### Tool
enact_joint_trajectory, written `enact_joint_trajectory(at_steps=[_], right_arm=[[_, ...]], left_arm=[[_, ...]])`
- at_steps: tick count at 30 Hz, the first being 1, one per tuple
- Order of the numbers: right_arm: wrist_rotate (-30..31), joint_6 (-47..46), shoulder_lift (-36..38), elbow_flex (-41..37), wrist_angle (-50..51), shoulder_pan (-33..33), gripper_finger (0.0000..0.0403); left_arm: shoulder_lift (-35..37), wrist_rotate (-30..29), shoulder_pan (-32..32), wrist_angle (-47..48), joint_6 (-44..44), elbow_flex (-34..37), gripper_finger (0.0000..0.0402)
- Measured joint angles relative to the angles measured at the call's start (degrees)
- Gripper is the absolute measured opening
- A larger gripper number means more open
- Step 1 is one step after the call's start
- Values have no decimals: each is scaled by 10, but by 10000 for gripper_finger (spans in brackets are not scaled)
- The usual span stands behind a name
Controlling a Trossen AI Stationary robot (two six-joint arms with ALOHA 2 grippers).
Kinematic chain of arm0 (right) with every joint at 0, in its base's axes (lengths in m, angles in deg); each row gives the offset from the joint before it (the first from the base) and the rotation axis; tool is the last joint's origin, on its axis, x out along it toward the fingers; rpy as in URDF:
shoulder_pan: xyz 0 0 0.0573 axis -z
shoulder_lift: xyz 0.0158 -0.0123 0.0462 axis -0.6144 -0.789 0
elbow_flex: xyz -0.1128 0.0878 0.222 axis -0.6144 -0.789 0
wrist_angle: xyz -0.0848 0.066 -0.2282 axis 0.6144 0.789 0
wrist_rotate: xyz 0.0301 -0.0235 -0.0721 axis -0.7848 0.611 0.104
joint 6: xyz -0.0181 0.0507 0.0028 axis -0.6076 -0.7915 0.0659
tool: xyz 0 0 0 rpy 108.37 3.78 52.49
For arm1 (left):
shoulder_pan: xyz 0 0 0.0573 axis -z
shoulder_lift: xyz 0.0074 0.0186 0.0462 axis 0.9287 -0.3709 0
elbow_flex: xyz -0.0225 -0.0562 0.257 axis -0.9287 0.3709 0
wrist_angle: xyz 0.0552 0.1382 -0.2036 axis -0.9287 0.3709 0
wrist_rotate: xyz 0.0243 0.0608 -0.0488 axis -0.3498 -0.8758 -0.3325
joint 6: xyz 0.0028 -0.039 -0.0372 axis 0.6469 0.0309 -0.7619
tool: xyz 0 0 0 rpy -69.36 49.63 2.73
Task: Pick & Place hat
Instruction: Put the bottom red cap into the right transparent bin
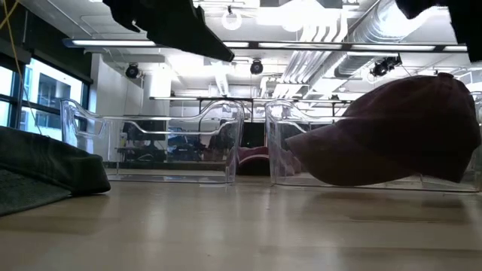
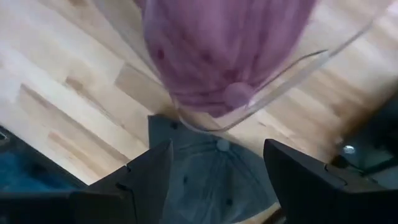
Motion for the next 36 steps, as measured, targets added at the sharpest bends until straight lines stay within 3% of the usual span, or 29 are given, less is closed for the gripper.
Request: enact_joint_trajectory(at_steps=[8,14,19,26,30,36], right_arm=[[50,-15,25,-123,-126,-24,247],[139,-32,90,-178,-168,-52,247],[179,2,147,-247,-287,-59,247],[228,80,172,-331,-435,-41,245],[232,119,173,-331,-472,-34,203],[248,177,173,-275,-475,-34,65]], left_arm=[[0,0,0,1,0,0,110],[0,4,0,2,-1,0,110],[0,18,0,-3,-1,0,110],[0,17,0,-1,0,0,110],[0,17,0,2,10,0,110],[-10,12,-4,0,28,0,110]])
